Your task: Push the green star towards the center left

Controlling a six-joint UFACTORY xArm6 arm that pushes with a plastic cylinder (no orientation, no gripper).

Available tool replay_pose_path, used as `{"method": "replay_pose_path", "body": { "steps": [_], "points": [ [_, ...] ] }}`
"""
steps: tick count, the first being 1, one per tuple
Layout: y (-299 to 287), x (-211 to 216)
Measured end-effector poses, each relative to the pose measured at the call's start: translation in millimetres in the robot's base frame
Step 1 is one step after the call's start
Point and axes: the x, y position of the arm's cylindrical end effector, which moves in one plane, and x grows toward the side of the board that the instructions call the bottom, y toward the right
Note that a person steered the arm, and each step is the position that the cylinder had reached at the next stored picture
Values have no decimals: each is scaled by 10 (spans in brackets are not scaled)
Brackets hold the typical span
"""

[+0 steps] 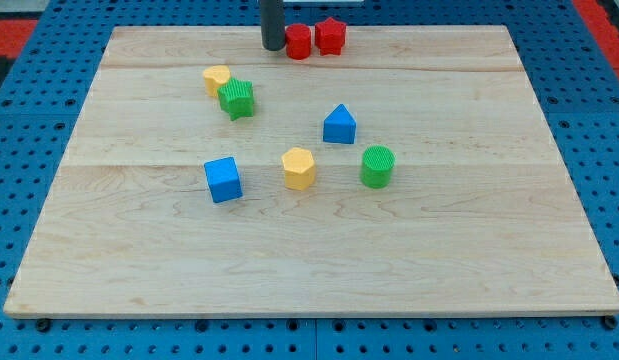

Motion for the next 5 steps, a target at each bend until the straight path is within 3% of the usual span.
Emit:
{"method": "replay_pose_path", "body": {
  "steps": [3, 5],
  "points": [
    [50, -21],
    [238, 575]
  ]
}}
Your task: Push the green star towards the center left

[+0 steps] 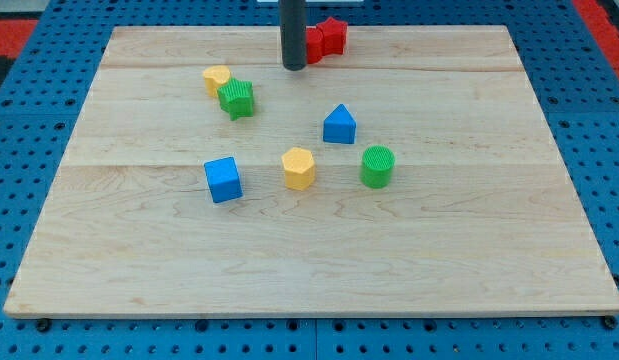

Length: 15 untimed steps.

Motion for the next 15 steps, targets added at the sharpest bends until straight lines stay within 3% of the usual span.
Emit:
{"method": "replay_pose_path", "body": {
  "steps": [1, 7, 9, 15],
  "points": [
    [-7, 282],
    [-508, 482],
    [-765, 720],
    [-1287, 471]
  ]
}}
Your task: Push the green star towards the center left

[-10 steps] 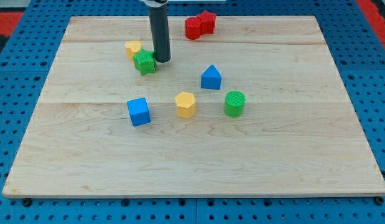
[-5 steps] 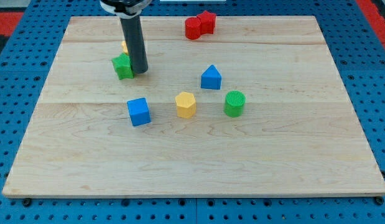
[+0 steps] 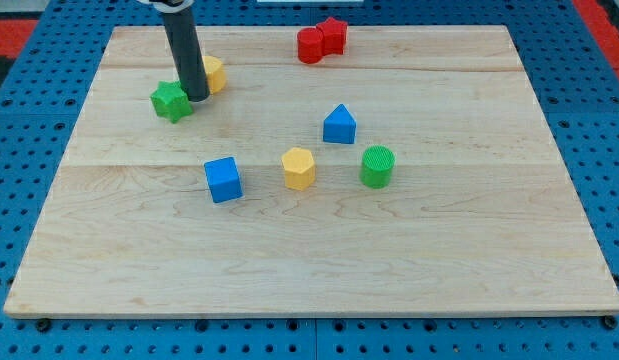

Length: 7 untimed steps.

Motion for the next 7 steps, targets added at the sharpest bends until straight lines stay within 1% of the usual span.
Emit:
{"method": "replay_pose_path", "body": {
  "steps": [2, 4, 7],
  "points": [
    [-250, 144],
    [-251, 289],
    [-510, 318]
  ]
}}
